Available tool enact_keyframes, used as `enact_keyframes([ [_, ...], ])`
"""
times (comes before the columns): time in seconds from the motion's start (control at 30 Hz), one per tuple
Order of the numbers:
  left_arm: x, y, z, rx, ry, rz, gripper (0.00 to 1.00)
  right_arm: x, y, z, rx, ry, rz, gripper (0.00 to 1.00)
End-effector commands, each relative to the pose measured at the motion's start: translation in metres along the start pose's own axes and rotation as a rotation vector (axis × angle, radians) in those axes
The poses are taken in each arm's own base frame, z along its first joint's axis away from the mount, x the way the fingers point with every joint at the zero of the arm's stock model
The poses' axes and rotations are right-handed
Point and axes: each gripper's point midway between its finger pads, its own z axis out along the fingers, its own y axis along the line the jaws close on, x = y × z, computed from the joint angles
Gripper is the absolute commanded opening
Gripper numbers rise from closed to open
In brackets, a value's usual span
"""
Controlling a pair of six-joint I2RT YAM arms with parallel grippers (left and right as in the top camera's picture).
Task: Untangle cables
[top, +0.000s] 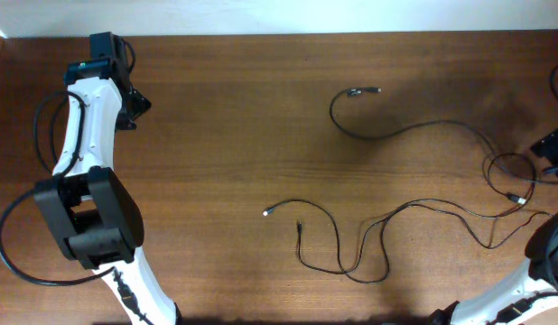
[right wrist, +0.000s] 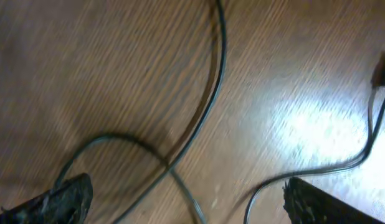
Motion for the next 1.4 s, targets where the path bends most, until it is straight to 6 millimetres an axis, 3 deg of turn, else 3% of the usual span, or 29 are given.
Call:
enact_keyframes([
  [0.0, -0.003, 0.003, -0.009, 0.008, -0.016, -0.018, 0.99, -0.005, -0.008, 0.019, 0.034, 0.000, 0.022, 0.99],
  [0.17, -0.003, 0.003, -0.009, 0.008, -0.016, -0.018, 0.99, 0.007, -0.015, 0.055, 0.063, 0.057, 0.028, 1.00],
  [0.23, -0.003, 0.003, -0.009, 0.008, -0.016, -0.018, 0.99, 0.012, -0.014, 0.067, 0.070, 0.074, 0.023, 0.80],
  [0.27, -0.003, 0.003, -0.009, 0.008, -0.016, -0.018, 0.99, 0.015, -0.014, 0.071, 0.073, 0.083, 0.021, 0.62],
  [0.33, -0.003, 0.003, -0.009, 0.008, -0.016, -0.018, 0.99, 0.017, -0.014, 0.075, 0.076, 0.091, 0.020, 0.39],
  [0.37, -0.003, 0.003, -0.008, 0.008, -0.016, -0.018, 0.99, 0.016, -0.014, 0.076, 0.074, 0.086, 0.021, 0.33],
  [0.47, -0.003, 0.003, -0.009, 0.008, -0.016, -0.018, 0.99, 0.013, -0.012, 0.077, 0.070, 0.075, 0.023, 0.29],
  [0.53, -0.003, 0.003, -0.008, 0.008, -0.016, -0.018, 0.99, 0.015, -0.012, 0.082, 0.071, 0.077, 0.023, 0.04],
  [0.6, -0.003, 0.003, -0.009, 0.008, -0.017, -0.018, 0.99, 0.011, -0.009, 0.084, 0.061, 0.063, 0.027, 0.04],
  [0.73, -0.003, 0.003, -0.009, 0.008, -0.016, -0.018, 0.99, -0.021, 0.008, 0.084, -0.015, -0.064, 0.061, 0.04],
  [0.9, -0.003, 0.003, -0.008, 0.008, -0.016, -0.018, 0.99, -0.049, 0.061, 0.073, -0.321, -0.122, 0.231, 0.04],
  [0.97, -0.003, 0.003, -0.008, 0.008, -0.016, -0.018, 0.99, -0.062, 0.074, 0.066, -0.399, -0.148, 0.307, 0.04],
  [1.1, -0.003, 0.003, -0.009, 0.008, -0.016, -0.018, 0.99, -0.068, 0.100, 0.054, -0.458, -0.190, 0.341, 0.04],
  [1.13, -0.003, 0.003, -0.008, 0.008, -0.016, -0.018, 0.99, -0.065, 0.104, 0.054, -0.455, -0.185, 0.323, 0.39],
  [1.17, -0.003, 0.003, -0.009, 0.008, -0.017, -0.018, 0.99, -0.061, 0.107, 0.054, -0.452, -0.178, 0.303, 0.84],
  [1.2, -0.003, 0.003, -0.009, 0.008, -0.017, -0.018, 0.99, -0.059, 0.108, 0.054, -0.447, -0.179, 0.270, 0.99],
  [1.3, -0.003, 0.003, -0.009, 0.008, -0.016, -0.018, 0.99, -0.047, 0.102, 0.057, -0.422, -0.132, 0.222, 0.99],
  [1.37, -0.003, 0.003, -0.008, 0.008, -0.016, -0.018, 0.99, -0.038, 0.108, 0.048, -0.454, -0.102, 0.146, 0.99],
])
